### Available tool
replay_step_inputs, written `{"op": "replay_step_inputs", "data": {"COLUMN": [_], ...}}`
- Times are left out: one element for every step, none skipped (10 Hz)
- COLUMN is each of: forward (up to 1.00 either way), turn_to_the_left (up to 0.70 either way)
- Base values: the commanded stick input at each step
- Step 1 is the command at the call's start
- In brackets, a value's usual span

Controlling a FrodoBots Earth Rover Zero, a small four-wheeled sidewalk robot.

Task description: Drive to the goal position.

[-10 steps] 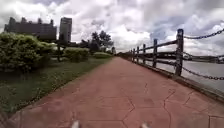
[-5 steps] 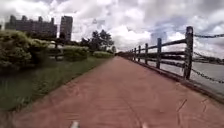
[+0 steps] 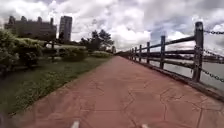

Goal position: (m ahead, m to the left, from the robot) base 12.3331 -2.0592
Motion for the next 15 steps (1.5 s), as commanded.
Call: {"op": "replay_step_inputs", "data": {"forward": [0.7,0.7,0.7,0.7,0.7,0.7,0.7,0.7,0.7,0.7,0.7,0.7,0.7,0.7,0.7], "turn_to_the_left": [0.0,0.0,0.0,0.0,0.0,-0.35,-0.35,-0.24,-0.07,0.0,0.0,0.0,0.0,0.0,0.0]}}
